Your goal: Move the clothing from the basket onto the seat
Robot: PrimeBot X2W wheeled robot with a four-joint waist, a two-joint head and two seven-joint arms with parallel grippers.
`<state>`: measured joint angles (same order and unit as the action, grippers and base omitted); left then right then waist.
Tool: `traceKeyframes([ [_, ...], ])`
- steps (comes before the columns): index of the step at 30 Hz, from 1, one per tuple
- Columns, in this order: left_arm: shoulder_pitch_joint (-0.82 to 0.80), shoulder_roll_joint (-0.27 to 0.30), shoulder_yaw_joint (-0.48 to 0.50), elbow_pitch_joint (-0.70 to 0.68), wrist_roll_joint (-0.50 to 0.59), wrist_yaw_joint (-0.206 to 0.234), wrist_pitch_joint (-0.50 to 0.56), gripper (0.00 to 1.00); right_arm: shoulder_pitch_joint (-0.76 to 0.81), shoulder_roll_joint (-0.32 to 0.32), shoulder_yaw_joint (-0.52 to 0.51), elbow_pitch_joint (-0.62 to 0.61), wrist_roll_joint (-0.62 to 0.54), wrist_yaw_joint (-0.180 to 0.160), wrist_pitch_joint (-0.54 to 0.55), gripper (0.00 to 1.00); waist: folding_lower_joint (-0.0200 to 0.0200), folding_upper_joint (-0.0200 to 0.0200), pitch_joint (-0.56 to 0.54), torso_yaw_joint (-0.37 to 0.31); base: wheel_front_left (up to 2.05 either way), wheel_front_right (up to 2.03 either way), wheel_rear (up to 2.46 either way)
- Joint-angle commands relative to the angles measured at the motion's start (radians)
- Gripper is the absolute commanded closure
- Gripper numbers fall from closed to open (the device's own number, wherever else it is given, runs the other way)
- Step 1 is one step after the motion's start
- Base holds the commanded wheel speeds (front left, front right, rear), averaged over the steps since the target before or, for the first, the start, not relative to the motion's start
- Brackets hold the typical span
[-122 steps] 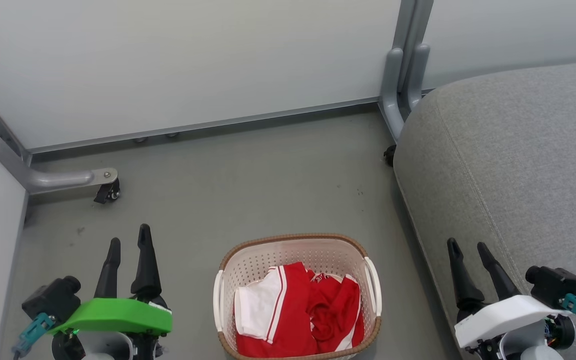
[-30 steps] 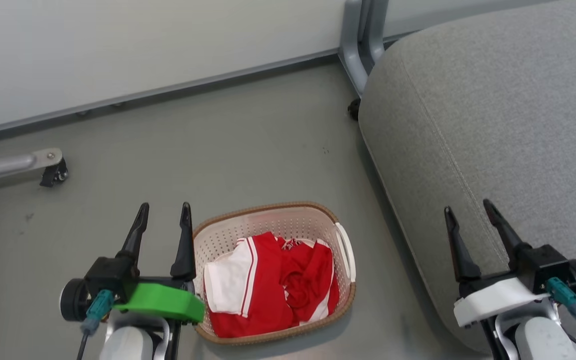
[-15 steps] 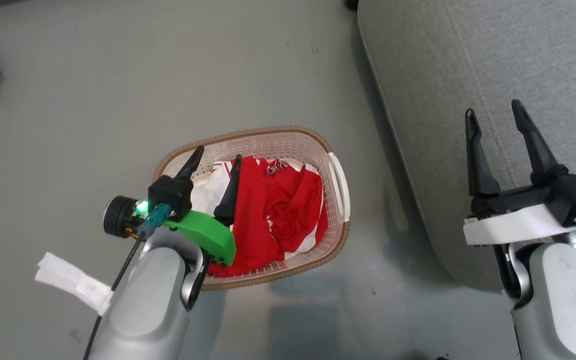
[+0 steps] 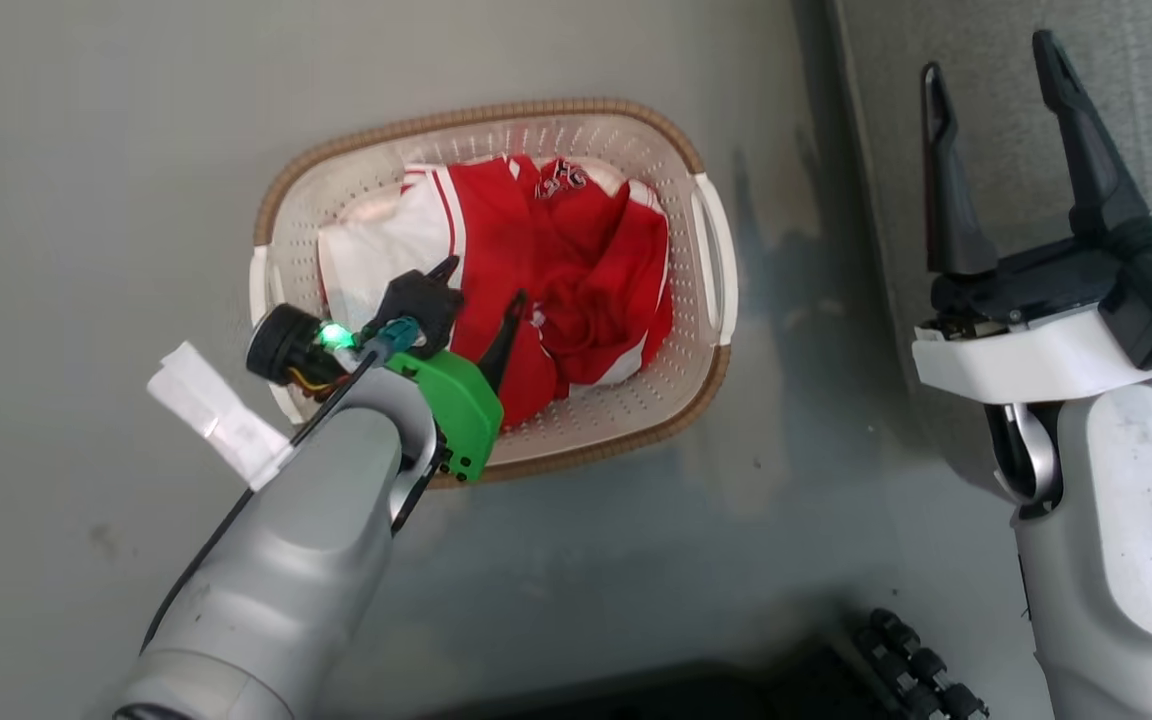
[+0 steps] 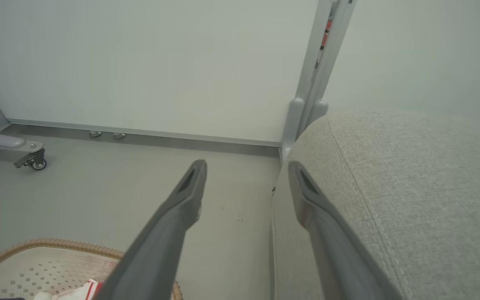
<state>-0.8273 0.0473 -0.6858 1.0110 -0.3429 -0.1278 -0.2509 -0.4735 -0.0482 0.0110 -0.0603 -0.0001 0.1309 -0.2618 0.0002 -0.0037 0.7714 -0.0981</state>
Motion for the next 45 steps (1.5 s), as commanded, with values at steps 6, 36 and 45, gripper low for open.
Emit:
traceKeyframes([
  [6,-0.097,0.006,-0.121,0.031,-0.083,-0.003,0.004,0.0,-0.038,-0.004,0.013,-0.008,-0.015,0.0,-0.005,0.0,-0.0002,0.0037,0.156,0.016,0.0,0.0,0.0],
  [36,-0.301,0.006,-0.365,0.207,-0.195,0.162,0.08,0.0,-0.107,-0.004,0.048,-0.047,0.032,0.0,-0.005,0.0,-0.0002,0.0037,0.353,-0.054,0.0,0.0,0.0],
  [45,-0.314,0.006,-0.4,0.255,-0.181,0.174,0.093,1.0,-0.118,-0.006,0.062,-0.053,0.058,-0.002,-0.005,0.0,-0.0002,0.0037,0.368,-0.098,0.0,0.0,0.0],
])
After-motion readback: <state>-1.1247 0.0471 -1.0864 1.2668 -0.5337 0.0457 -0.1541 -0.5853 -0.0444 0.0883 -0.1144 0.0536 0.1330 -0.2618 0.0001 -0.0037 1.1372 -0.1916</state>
